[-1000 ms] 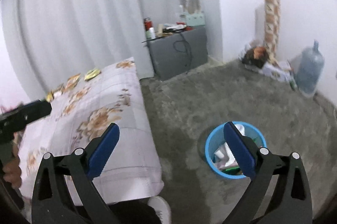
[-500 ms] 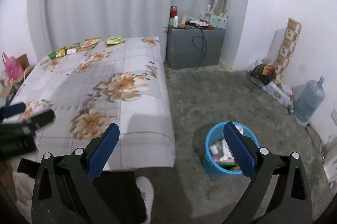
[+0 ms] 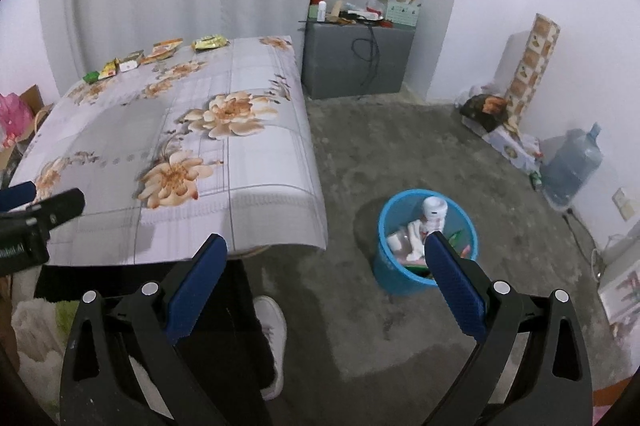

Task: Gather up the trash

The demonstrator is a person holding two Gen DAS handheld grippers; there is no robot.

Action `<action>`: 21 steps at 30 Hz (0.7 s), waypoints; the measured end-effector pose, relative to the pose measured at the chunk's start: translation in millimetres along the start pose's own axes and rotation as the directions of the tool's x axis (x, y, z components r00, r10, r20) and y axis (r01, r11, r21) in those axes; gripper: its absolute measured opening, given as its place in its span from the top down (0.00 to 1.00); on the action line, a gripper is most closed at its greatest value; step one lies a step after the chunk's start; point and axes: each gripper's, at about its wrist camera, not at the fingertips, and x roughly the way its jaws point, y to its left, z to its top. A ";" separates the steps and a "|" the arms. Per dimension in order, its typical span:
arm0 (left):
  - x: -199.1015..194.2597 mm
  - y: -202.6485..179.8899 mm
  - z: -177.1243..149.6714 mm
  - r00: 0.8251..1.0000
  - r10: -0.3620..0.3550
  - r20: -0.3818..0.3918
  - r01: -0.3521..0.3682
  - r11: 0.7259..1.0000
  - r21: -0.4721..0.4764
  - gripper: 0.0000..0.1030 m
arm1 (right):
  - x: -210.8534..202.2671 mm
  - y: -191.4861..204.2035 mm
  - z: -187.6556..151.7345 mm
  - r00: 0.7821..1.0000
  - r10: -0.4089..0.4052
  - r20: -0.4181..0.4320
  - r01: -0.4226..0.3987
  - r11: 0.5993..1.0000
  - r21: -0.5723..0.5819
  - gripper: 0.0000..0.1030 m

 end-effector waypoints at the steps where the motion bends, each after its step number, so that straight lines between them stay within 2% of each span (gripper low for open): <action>1: -0.9 2.2 -0.8 1.000 0.002 0.000 -0.002 1.000 -0.004 0.05 | -1.7 0.7 -0.8 1.000 -0.004 0.001 0.004 1.000 -0.003 0.08; 21: -21.5 39.6 -6.4 0.995 0.083 0.047 -0.078 0.990 -0.114 0.05 | -14.0 3.5 -0.4 0.999 -0.033 0.029 0.033 0.999 -0.007 0.08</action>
